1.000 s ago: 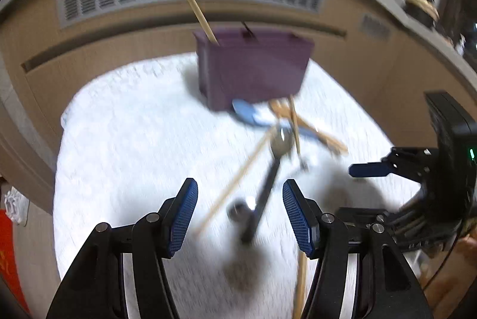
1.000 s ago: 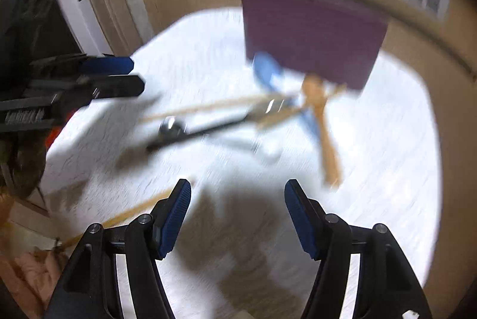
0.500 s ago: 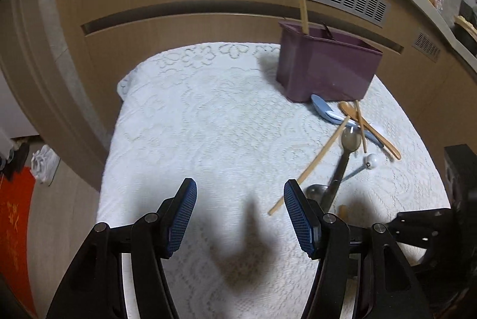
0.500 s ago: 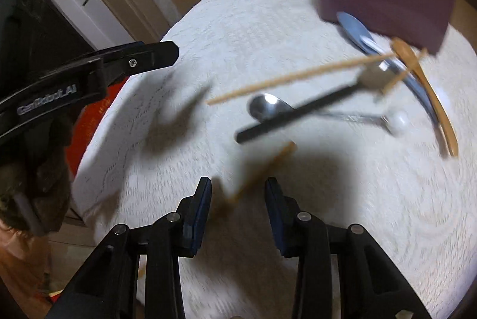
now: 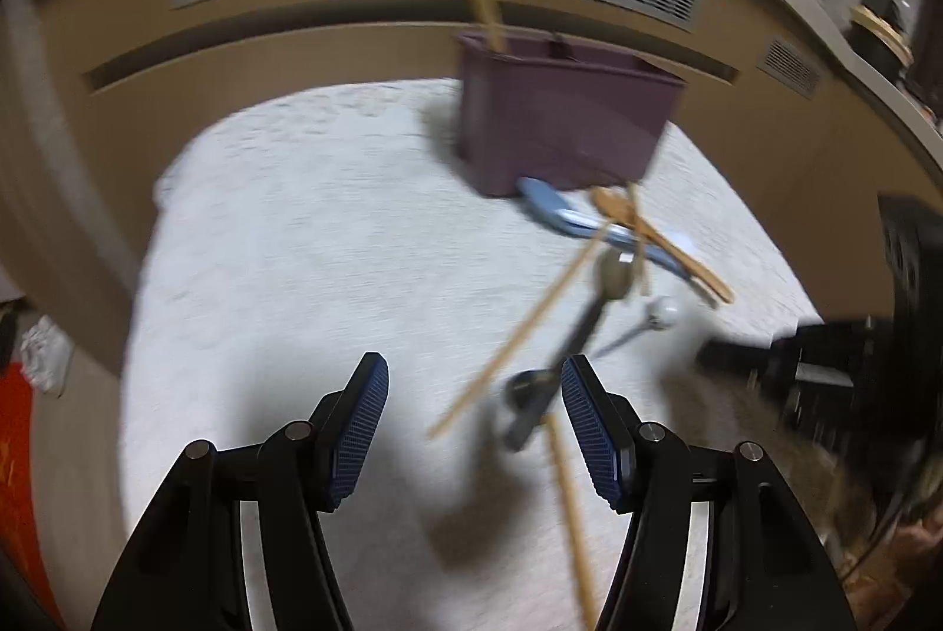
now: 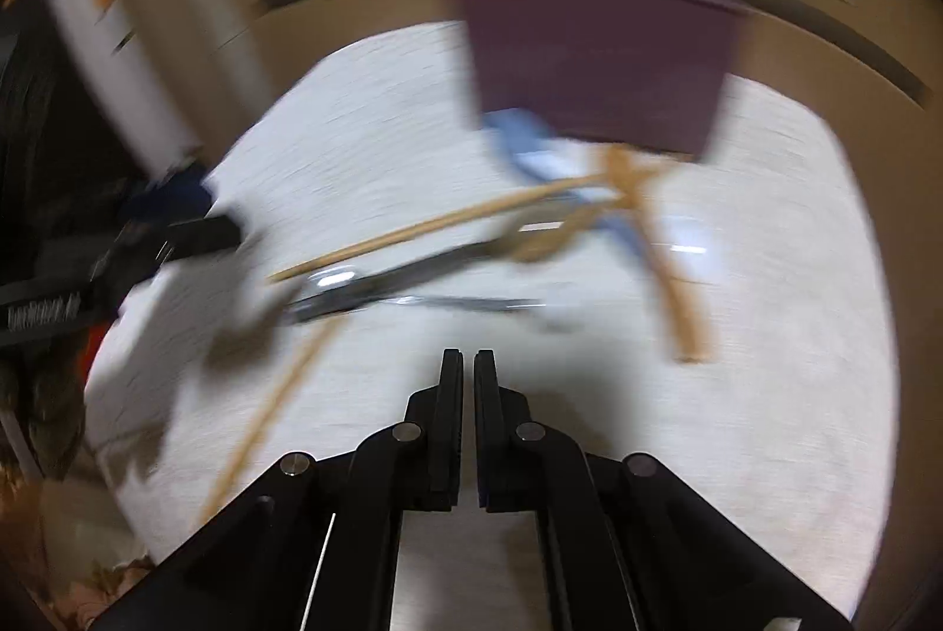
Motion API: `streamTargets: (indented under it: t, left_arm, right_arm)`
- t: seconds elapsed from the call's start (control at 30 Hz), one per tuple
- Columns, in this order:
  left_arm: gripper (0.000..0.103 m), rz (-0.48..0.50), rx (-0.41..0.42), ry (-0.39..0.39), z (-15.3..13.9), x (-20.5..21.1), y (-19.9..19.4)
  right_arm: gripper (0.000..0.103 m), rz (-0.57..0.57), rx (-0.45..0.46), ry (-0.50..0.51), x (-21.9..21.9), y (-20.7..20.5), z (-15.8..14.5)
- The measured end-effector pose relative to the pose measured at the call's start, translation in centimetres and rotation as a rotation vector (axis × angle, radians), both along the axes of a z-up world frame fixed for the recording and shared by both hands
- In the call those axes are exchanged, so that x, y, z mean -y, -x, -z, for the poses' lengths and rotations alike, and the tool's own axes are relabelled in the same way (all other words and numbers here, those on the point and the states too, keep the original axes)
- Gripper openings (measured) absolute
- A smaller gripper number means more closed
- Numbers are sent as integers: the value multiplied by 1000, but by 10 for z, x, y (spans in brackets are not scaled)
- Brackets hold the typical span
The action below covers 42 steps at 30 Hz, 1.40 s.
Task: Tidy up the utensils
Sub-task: 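Reach the right tool to a chopstick on the table and grasp it, then lift the chopstick with the right tool while the left grasps the wooden spoon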
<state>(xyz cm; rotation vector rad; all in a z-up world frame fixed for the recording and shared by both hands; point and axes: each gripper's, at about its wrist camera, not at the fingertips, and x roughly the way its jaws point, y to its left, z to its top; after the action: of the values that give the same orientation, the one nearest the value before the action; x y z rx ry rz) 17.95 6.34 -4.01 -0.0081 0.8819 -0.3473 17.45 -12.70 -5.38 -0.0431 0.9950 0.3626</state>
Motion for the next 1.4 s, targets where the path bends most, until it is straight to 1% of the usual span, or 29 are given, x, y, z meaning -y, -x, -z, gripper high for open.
streamTargets:
  t: [0.1, 0.17, 0.23, 0.27, 0.3, 0.33, 0.4, 0.47, 0.5, 0.53, 0.63, 0.67, 0.77, 0.87, 0.97, 1.1, 1.2, 1.3, 1.37, 1.4]
  left_arm:
    - [62, 88, -53, -23, 9, 28, -5]
    - [61, 127, -72, -71, 16, 45, -3]
    - [56, 145, -97, -105, 23, 56, 1]
    - [51, 150, -107, -108, 24, 58, 5]
    - [47, 161, -116, -99, 26, 58, 8]
    - [47, 163, -121, -97, 26, 57, 11]
    - [46, 161, -118, -101, 25, 53, 19]
    - [46, 151, -111, -107, 23, 49, 25]
    - [46, 145, -110, -103, 22, 47, 27]
    - [46, 138, -110, -96, 23, 45, 27]
    - [47, 102, -93, -92, 22, 37, 26]
    - [47, 90, -88, -89, 22, 35, 25]
    - [47, 60, -99, -50, 24, 26, 18]
    - [47, 40, -117, -6, 27, 22, 9]
    - [47, 42, -134, 28, 31, 26, 3]
    - [47, 70, -147, 46, 33, 41, -1]
    - [47, 101, -148, 56, 29, 58, -3]
    - [47, 126, -143, 84, 21, 80, -12]
    - [47, 131, -143, 114, 16, 95, -24]
    - [47, 127, -156, 120, 15, 100, -29]
  right_arm:
    - [4, 70, 19, -5, 35, -7, -8]
    - [5, 53, 39, -3, 46, -11, -13]
    - [7, 33, 65, 0, 44, -19, -17]
    - [9, 15, 71, 0, 43, -27, -17]
    - [9, -8, 73, -3, 40, -40, -15]
    - [9, -19, 77, -1, 34, -50, -14]
    - [13, -48, 77, 19, 24, -71, -11]
    - [34, -20, 64, 49, 18, -92, -5]
    - [38, 24, 44, 50, 16, -107, 1]
    - [39, 53, 25, 39, 16, -116, 6]
    - [39, 137, -54, 28, 13, -143, 24]
    - [35, 142, -48, 12, 12, -144, 25]
    - [18, 87, -36, 38, 7, -133, 20]
    - [11, 55, -23, 58, 17, -110, 15]
    - [8, 44, -44, 45, 36, -84, 12]
    - [6, 29, -76, 6, 57, -42, 9]
    - [6, -11, -102, -27, 66, -9, 11]
    - [6, -21, -88, -13, 69, 10, 14]
    - [6, 5, -56, 5, 76, 17, 13]
    - [6, 20, -36, 18, 77, 16, 12]
